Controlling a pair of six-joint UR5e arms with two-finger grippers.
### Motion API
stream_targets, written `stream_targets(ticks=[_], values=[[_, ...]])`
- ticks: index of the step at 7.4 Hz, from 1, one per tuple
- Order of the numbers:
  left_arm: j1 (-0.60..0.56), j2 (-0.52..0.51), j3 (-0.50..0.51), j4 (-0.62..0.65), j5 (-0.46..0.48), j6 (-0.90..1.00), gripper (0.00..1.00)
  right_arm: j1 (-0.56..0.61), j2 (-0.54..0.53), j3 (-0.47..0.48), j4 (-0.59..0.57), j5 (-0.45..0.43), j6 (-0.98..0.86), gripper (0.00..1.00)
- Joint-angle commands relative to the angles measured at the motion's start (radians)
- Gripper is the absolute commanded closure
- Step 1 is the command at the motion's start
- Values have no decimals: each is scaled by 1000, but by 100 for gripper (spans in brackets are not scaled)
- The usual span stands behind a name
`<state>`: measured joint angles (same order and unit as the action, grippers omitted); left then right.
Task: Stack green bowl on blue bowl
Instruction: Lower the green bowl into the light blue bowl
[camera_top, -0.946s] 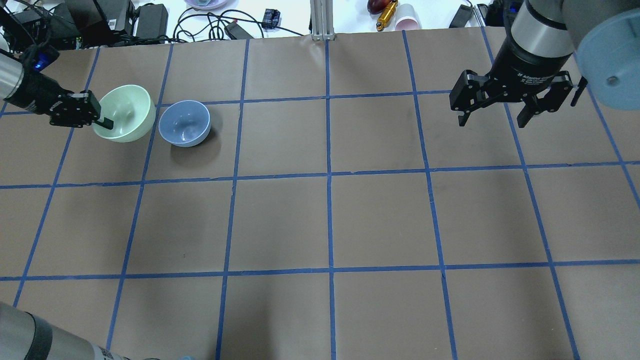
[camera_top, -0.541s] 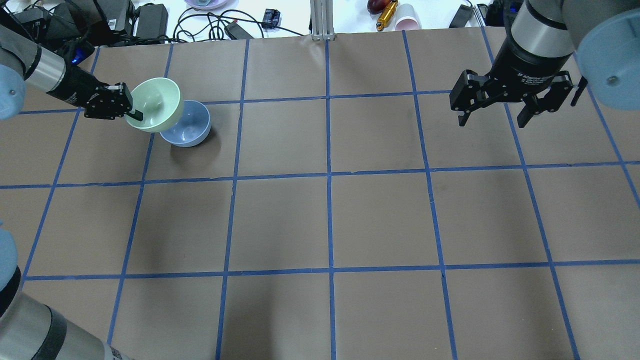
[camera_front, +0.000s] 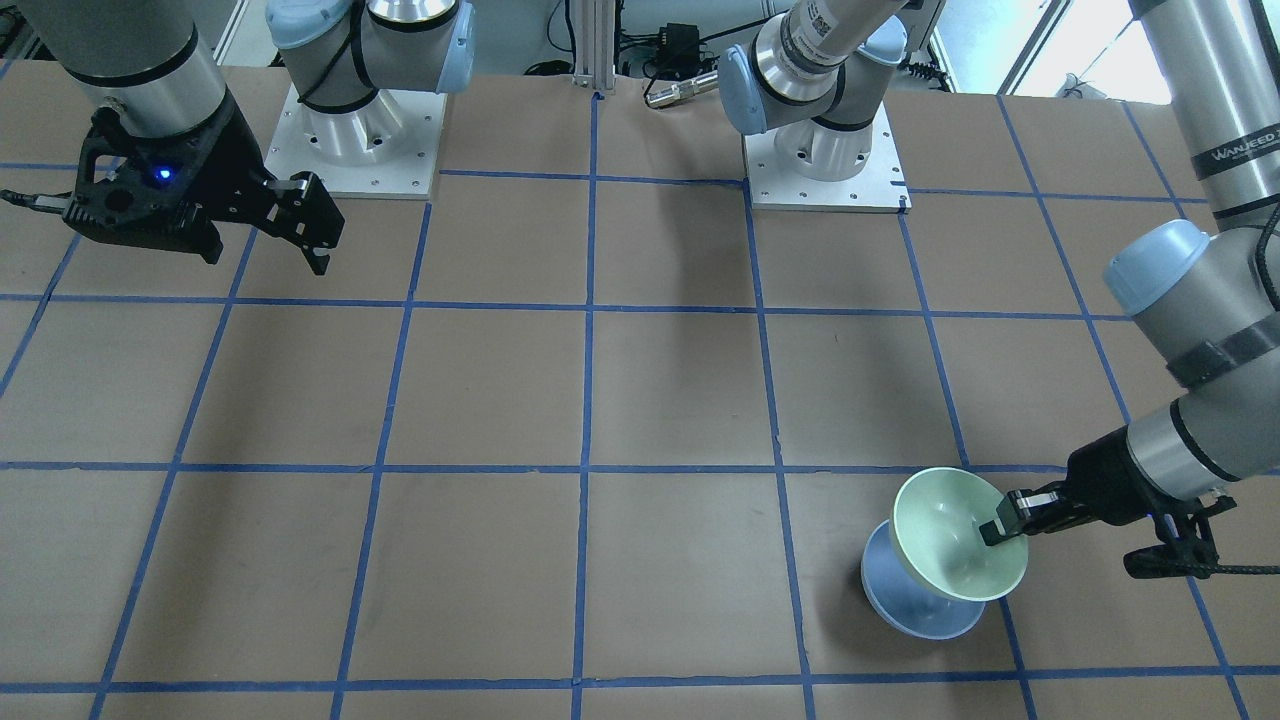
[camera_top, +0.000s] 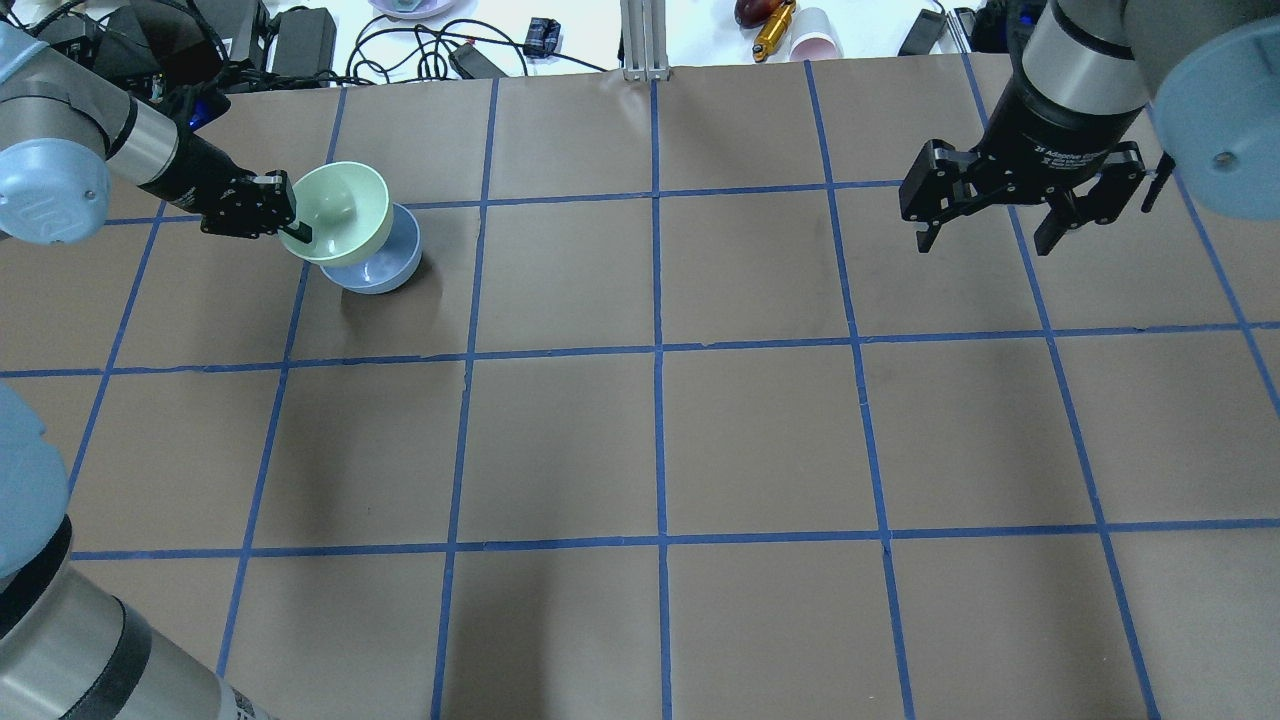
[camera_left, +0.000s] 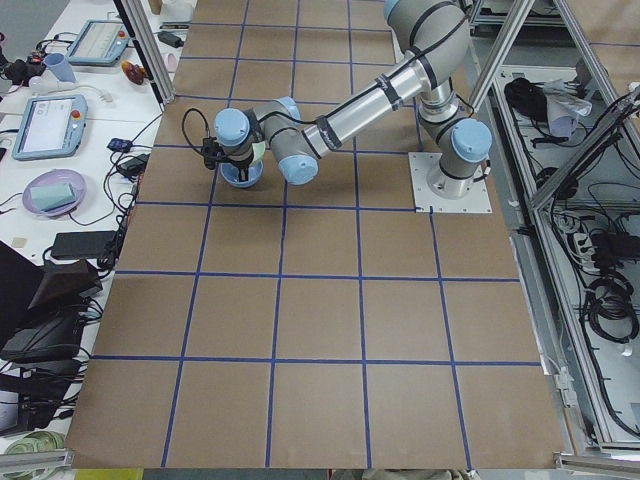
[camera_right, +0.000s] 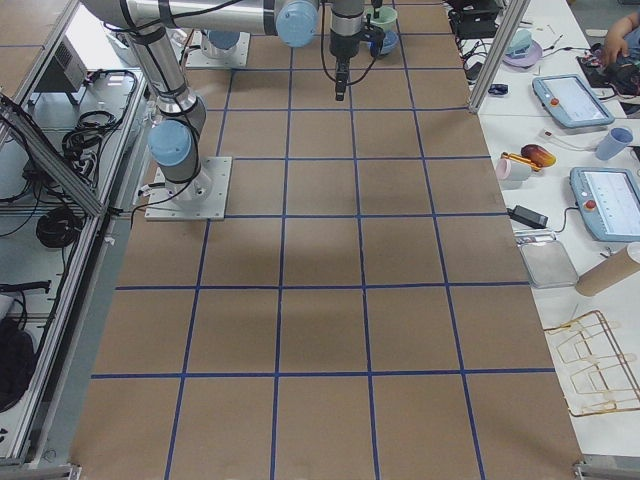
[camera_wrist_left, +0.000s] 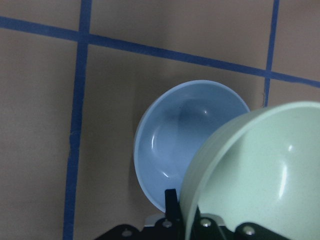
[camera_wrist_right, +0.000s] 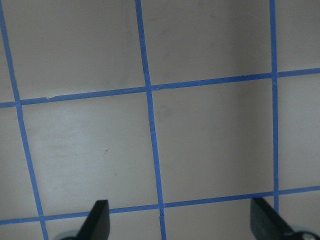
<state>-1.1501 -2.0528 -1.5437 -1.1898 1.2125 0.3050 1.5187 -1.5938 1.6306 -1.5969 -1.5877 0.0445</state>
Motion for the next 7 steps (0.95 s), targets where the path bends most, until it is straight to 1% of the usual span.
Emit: stream_targets(ticks=[1,3,7], values=[[0,-13,-3,12,15,-1,100,0,0,0,0,0,0,0],[-10,-17,-6,21,41,-1,100,0,0,0,0,0,0,0],[-14,-53,2,73,38,-3,100,0,0,0,0,0,0,0]])
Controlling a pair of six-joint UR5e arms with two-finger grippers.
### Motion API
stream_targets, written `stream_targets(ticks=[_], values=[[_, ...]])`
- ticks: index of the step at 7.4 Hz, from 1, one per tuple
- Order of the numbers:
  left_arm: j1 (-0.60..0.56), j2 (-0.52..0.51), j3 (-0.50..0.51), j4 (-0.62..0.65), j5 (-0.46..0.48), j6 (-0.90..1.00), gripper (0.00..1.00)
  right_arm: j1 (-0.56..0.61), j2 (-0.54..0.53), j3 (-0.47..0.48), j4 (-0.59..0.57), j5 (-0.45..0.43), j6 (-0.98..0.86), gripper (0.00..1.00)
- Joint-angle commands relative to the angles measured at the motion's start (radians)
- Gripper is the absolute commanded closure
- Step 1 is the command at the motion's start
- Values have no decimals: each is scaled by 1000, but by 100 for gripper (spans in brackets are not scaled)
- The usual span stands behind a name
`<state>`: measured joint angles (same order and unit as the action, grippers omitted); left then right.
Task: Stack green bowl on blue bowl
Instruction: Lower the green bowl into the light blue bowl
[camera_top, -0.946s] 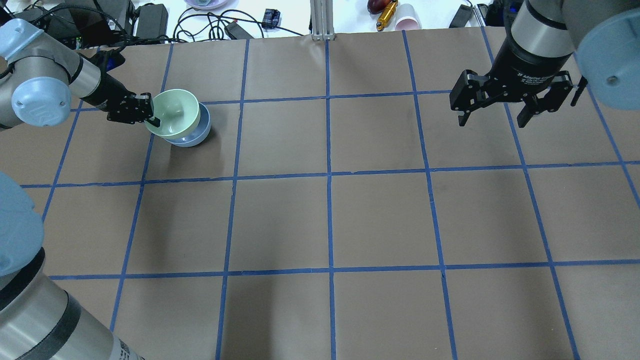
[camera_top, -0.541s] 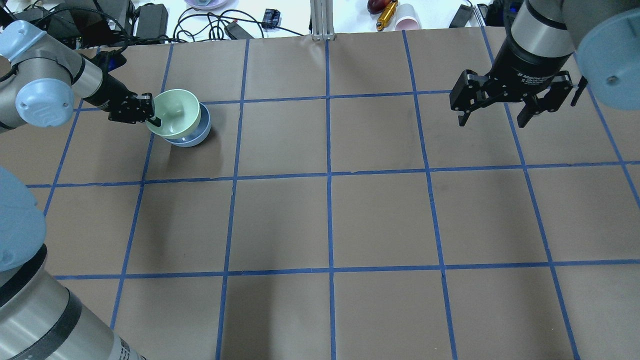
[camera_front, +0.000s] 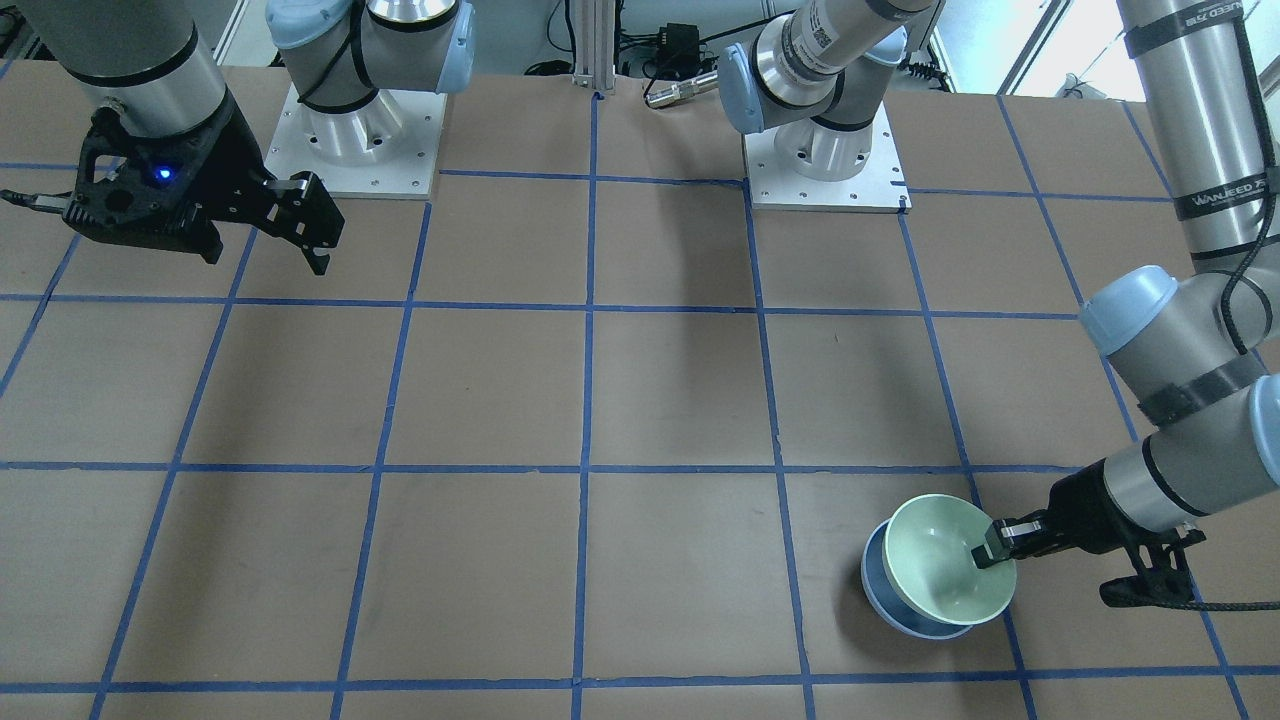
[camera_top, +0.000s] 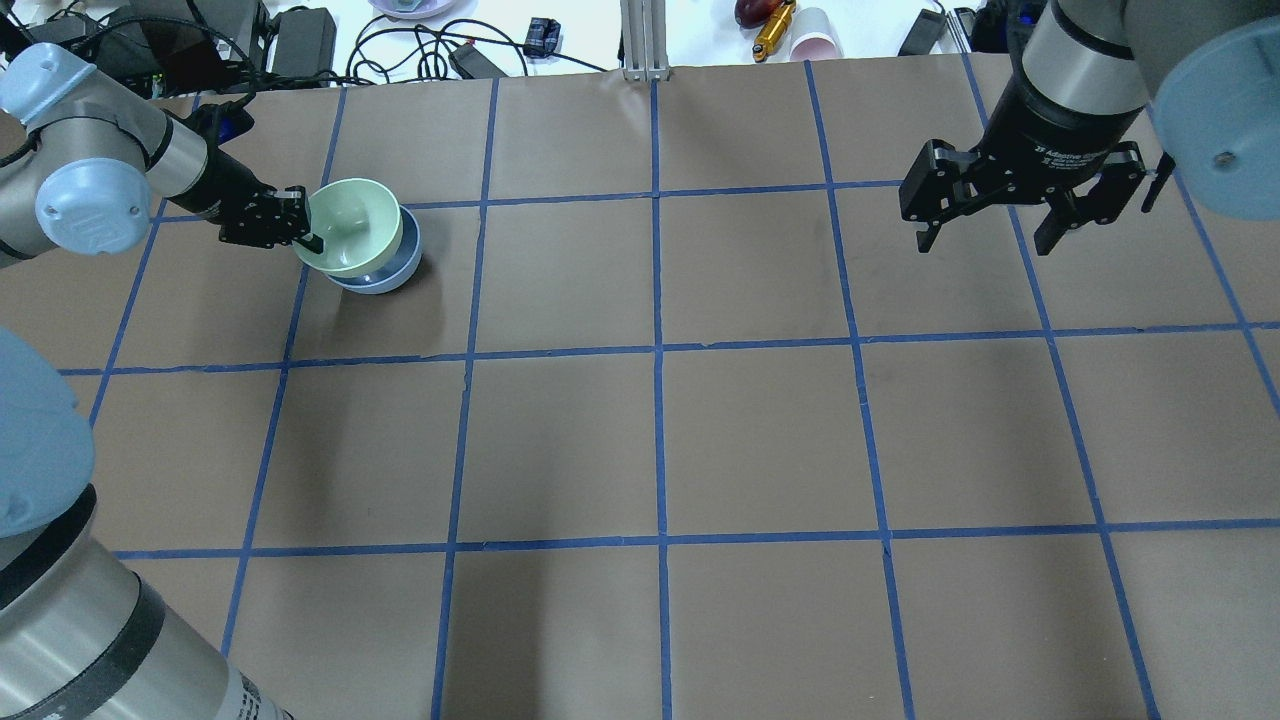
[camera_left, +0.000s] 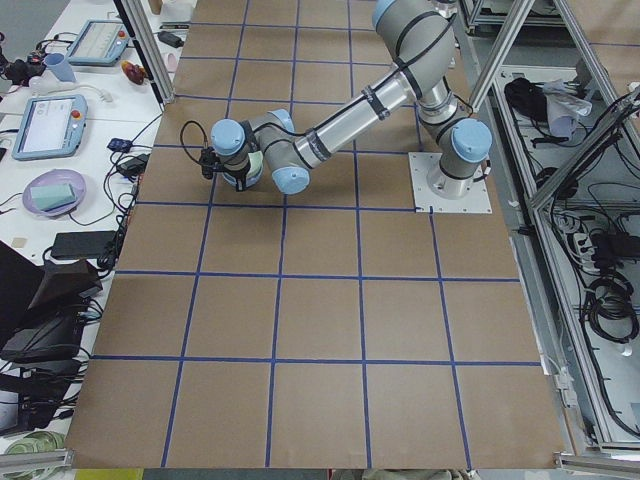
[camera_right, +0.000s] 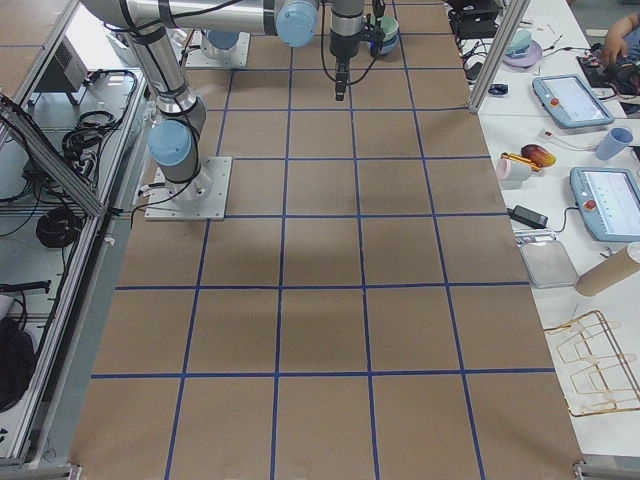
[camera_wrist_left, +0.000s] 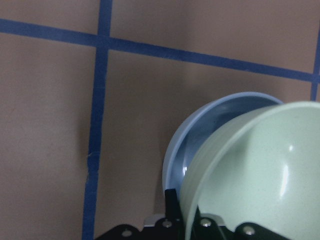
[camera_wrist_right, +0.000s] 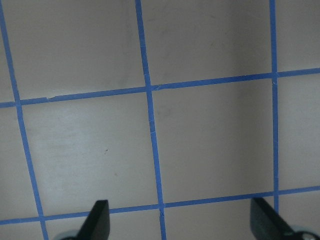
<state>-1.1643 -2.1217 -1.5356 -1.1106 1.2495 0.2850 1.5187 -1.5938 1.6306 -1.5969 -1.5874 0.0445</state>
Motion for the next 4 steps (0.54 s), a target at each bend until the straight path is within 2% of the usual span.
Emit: stream_targets(ticks=[1,4], values=[[0,-1,0,14,-1,-3,100,0,0,0,0,0,0,0],[0,-1,0,14,-1,-4,97,0,0,0,0,0,0,0]])
